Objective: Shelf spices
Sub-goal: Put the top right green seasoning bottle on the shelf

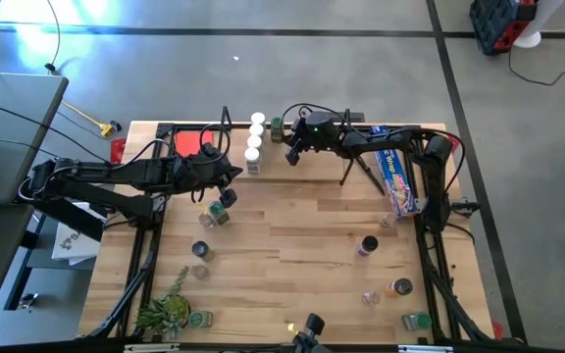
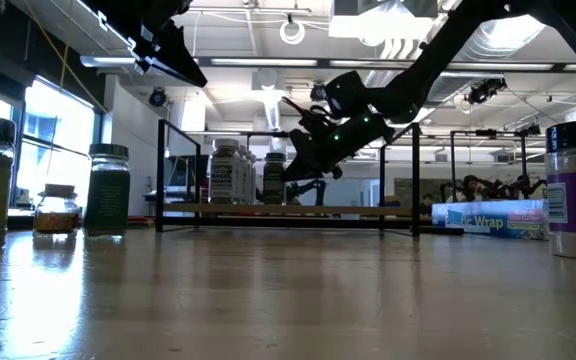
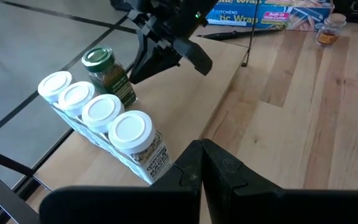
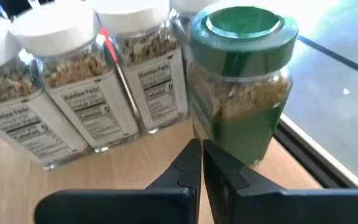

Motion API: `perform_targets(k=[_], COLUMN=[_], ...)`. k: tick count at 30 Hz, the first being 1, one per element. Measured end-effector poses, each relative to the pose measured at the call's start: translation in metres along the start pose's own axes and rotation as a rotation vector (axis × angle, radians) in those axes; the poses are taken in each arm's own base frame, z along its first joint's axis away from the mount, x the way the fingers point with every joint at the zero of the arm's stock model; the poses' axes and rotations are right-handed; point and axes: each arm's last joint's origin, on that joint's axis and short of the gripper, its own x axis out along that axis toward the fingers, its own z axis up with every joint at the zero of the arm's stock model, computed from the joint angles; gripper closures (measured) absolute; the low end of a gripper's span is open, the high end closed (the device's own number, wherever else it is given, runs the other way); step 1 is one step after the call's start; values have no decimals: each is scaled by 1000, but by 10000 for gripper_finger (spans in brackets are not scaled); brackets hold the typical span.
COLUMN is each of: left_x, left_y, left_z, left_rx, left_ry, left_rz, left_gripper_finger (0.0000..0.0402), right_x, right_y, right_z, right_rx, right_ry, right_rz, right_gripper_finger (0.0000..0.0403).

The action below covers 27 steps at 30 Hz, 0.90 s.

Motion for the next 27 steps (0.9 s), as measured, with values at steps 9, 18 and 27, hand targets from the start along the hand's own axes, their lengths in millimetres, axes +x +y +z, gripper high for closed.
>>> perform_targets(k=[9, 18, 27], left_x=[0, 0, 0], left_y=[0, 0, 0], left_z=[0, 0, 0], left_rx=[0, 0, 0], left_ry=[0, 0, 0], left_rz=[0, 0, 0], left_gripper_finger=[401, 401, 401], right_x=[0, -1, -3], right_y=[-3, -8, -3], right_z=[1, 1, 4], right_rx=[10, 10, -3], right_ry=[-5, -7, -10], right_rz=[-2, -13, -2], right_gripper_finger=[392, 392, 392])
